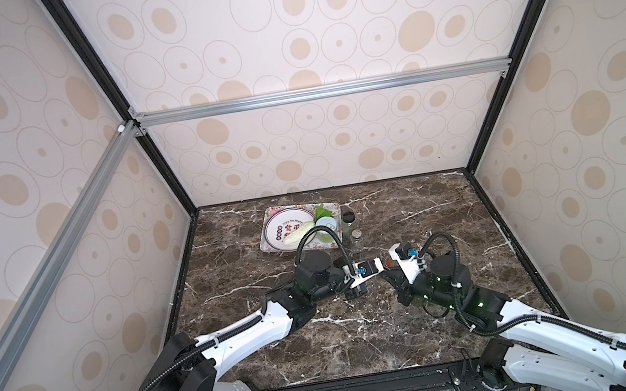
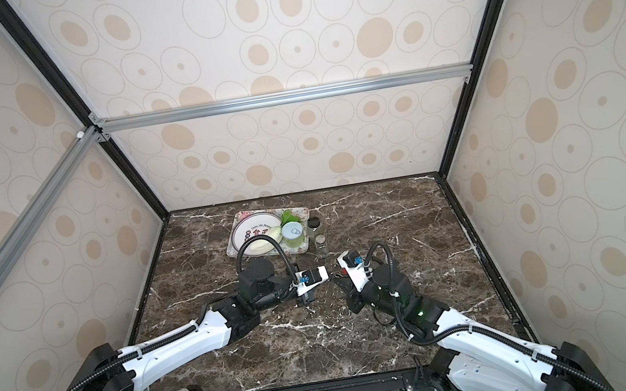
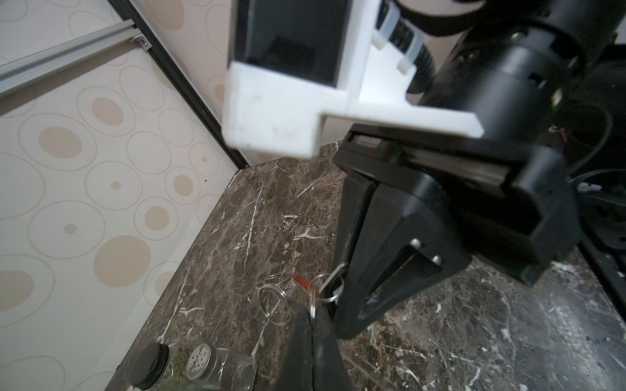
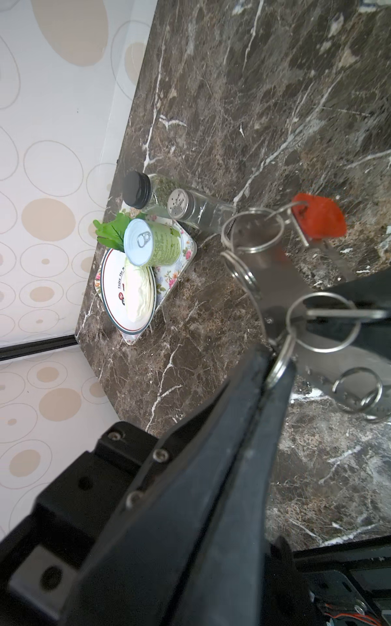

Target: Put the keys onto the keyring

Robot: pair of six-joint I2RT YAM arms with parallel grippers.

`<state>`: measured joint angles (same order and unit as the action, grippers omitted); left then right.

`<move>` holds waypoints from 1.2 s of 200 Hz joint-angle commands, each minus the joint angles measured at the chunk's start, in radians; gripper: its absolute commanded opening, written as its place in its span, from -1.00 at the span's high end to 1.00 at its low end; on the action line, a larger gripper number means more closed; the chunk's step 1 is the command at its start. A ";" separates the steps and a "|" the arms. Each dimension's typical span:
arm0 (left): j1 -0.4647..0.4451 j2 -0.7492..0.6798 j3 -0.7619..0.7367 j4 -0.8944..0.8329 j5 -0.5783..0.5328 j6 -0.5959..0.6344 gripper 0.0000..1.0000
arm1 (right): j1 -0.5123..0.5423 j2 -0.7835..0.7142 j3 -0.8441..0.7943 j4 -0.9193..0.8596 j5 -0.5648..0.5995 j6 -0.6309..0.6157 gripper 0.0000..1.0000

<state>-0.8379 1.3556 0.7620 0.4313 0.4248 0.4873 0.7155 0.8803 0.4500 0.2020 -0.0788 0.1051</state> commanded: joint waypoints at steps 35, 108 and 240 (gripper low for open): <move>0.014 0.017 0.030 0.014 -0.038 0.073 1.00 | 0.008 -0.015 0.018 -0.058 0.040 -0.018 1.00; 0.021 -0.001 0.008 0.037 -0.088 0.068 0.75 | 0.011 -0.001 0.198 -0.340 0.071 0.007 1.00; 0.222 -0.297 -0.256 0.365 -0.268 -0.197 0.09 | 0.232 0.403 0.982 -1.392 0.596 -0.129 1.00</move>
<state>-0.6399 1.0973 0.5167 0.7185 0.1989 0.3534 0.8543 1.2251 1.3193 -0.9241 0.2516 0.0399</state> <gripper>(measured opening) 0.454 0.056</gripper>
